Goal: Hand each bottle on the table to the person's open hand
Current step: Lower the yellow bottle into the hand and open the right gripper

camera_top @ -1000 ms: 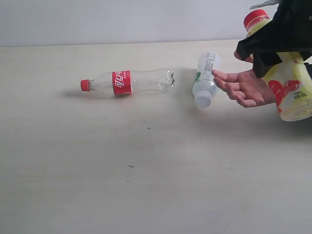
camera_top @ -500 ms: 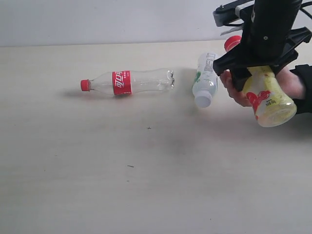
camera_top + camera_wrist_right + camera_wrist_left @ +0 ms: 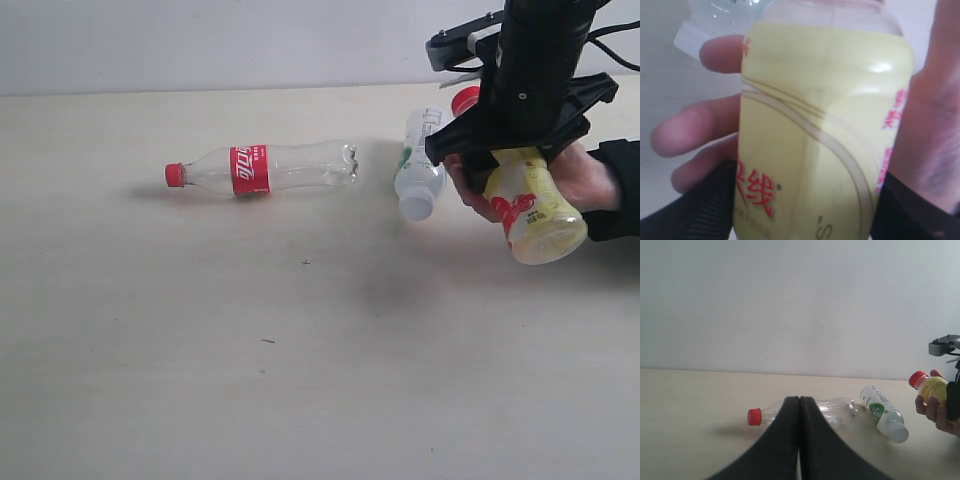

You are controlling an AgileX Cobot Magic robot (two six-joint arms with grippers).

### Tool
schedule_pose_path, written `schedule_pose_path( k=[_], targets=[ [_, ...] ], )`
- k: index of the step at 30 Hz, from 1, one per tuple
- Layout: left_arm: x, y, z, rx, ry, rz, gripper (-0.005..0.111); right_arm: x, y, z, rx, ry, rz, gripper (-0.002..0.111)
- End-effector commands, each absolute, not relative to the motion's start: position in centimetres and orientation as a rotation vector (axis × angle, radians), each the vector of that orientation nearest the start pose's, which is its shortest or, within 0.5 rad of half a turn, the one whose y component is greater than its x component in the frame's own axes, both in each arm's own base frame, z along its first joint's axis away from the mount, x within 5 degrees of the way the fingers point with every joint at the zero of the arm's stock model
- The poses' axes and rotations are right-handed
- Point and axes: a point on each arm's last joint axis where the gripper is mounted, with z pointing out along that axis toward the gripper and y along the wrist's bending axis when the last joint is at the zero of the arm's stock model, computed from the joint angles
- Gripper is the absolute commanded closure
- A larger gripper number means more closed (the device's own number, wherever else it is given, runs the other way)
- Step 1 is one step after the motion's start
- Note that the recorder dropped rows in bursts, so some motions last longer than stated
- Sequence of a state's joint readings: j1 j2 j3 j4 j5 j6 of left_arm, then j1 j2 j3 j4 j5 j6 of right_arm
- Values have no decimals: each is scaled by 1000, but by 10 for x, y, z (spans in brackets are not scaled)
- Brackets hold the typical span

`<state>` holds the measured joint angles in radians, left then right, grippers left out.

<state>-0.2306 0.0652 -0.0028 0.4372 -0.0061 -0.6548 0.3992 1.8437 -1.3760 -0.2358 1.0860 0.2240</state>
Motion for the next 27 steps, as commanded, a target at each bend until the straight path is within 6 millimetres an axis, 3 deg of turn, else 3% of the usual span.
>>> schedule_pose_path(
  k=[1,5,8,18,27],
  targets=[
    [60,-14,211,2,1544,-367,107,346,123,226,-391,2916,-252,73],
    [60,-14,211,2,1544,-367,107,346,123,226,-391,2916,-252,52],
    [60,-14,211,2,1544,-367,107,347,123,226,-392,2914,-254,44],
    [60,-14,211,2,1544,-367,107,347,123,226,-393,2907,-260,40],
    [60,-14,211,2,1544,-367,107,349,121,228,-410,2883,-298,26]
  ],
)
